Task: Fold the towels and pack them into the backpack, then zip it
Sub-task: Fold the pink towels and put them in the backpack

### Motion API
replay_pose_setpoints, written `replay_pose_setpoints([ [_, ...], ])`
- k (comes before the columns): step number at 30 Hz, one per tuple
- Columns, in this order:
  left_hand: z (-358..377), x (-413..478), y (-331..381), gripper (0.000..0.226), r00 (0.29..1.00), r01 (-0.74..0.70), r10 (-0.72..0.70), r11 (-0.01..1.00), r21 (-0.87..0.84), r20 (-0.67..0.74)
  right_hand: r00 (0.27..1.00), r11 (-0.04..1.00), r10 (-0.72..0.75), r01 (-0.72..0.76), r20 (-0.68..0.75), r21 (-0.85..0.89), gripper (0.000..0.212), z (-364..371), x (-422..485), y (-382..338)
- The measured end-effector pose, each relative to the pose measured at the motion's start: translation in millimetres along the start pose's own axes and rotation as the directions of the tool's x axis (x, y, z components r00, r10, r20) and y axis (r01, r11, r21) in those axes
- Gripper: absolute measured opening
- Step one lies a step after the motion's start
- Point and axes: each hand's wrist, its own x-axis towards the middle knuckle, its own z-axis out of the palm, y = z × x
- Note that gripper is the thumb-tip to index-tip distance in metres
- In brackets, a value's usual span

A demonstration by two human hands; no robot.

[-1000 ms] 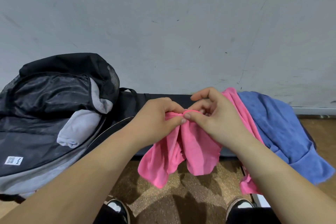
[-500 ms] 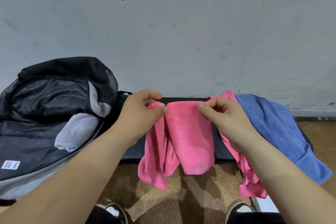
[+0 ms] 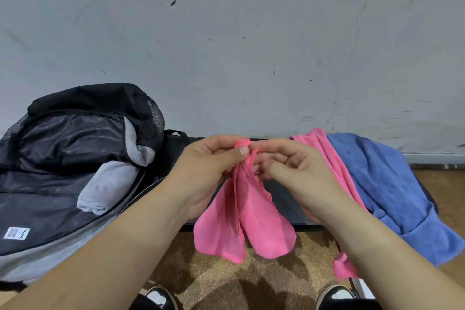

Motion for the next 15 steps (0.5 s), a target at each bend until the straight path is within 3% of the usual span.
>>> replay_pose_setpoints([
  [3,-1,0,-3,0.02,0.999,-0.002,0.0,0.999,0.046,0.045,0.997,0.988,-0.077,0.072,-0.029,-0.138,0.015,2,1,0],
  [9,-2,-6,-3,0.02,0.995,-0.028,0.006,0.974,0.223,0.101,0.959,0.867,-0.271,0.203,-0.088,-0.455,0.009,-5,4,1],
  [13,-1,-10,-1,0.024,0.99,-0.037,-0.007,0.951,0.308,0.141,0.975,0.889,-0.2,0.137,-0.101,-0.436,0.005,-7,2,-3],
  [15,-2,-11,-1,0.025,0.99,-0.041,-0.01,0.931,0.363,0.139,0.968,0.838,-0.242,0.171,-0.072,-0.519,0.006,-8,1,-4],
])
